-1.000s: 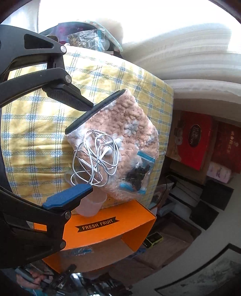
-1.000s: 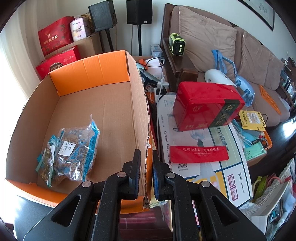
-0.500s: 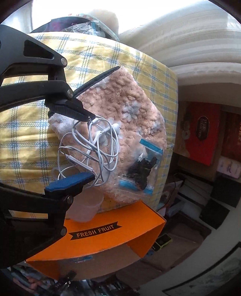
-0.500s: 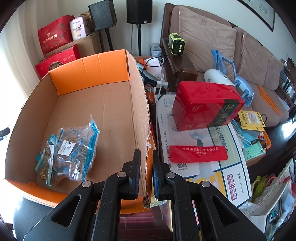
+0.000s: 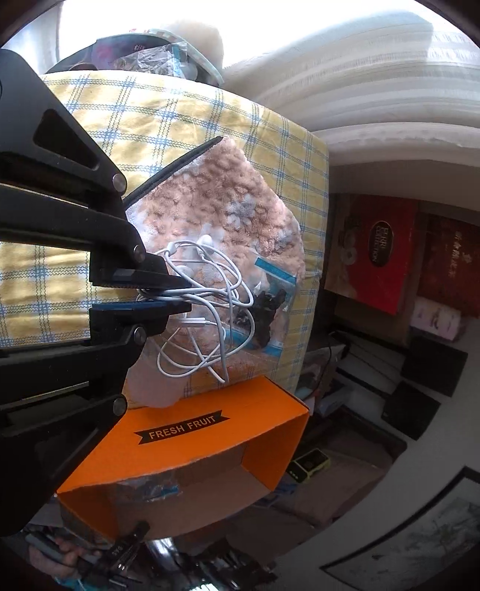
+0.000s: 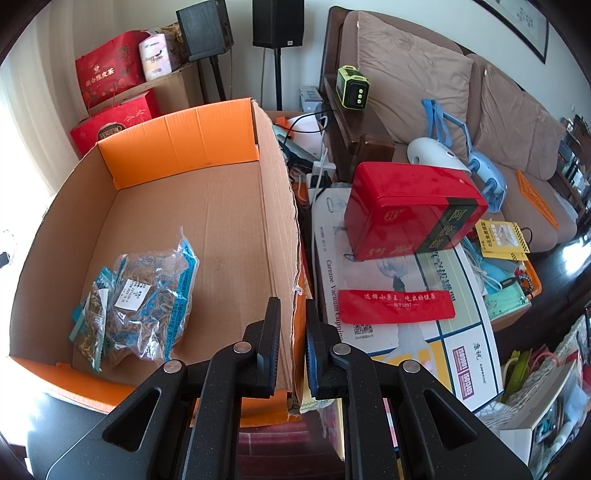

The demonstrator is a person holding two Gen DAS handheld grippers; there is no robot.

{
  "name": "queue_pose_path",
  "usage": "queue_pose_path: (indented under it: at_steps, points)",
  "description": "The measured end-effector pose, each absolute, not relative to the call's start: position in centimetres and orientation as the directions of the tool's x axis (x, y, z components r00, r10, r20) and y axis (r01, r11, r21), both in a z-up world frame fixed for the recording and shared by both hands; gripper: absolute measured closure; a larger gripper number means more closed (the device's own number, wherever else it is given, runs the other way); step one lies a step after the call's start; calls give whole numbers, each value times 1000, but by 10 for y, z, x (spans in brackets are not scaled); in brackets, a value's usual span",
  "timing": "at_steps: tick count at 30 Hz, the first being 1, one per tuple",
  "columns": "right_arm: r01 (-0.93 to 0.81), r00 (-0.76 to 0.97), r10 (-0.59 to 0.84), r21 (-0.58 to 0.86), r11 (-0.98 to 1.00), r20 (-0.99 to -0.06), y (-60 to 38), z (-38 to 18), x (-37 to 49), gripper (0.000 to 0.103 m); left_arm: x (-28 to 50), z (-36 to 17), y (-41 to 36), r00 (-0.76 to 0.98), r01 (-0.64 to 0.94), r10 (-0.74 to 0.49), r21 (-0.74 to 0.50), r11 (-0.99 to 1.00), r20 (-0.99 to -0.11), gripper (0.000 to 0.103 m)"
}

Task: Organize objects
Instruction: 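Grasp the white cable on the snack bag with the left gripper, then carry the white cable into the orange box and release it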

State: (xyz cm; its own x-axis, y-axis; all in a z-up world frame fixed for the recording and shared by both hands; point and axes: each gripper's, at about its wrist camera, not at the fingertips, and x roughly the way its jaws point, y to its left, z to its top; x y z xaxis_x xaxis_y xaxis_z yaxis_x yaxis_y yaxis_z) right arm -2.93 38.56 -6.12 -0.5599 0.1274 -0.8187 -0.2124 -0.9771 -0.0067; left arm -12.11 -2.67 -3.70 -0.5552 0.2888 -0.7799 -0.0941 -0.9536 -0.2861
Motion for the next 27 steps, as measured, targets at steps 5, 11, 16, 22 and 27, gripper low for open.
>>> queue_pose_path:
  at_steps: [5,11,16,22,27]
  points:
    - [-212,-560,127,-7,-977,-819,386,-61,-29,92,-108,-5,-6,-580,-174,349,-307,-936,-736,98]
    - [-213,-560,127,-6,-977,-819,386,-62,-29,92,-93,21,35,-561,-289,438,-329,-899,-702,98]
    - [-212,-559,128,-7,-977,-819,386,-62,-29,92,-81,29,75,-513,-378,510,-352,-857,-690,98]
    - [-213,-560,127,-6,-977,-819,386,-62,-29,92,-67,23,122,-461,-459,533,-324,-827,-710,98]
    - [-214,-562,124,-1,-977,-818,385,-63,-29,92,-60,11,150,-425,-500,535,-303,-811,-731,98]
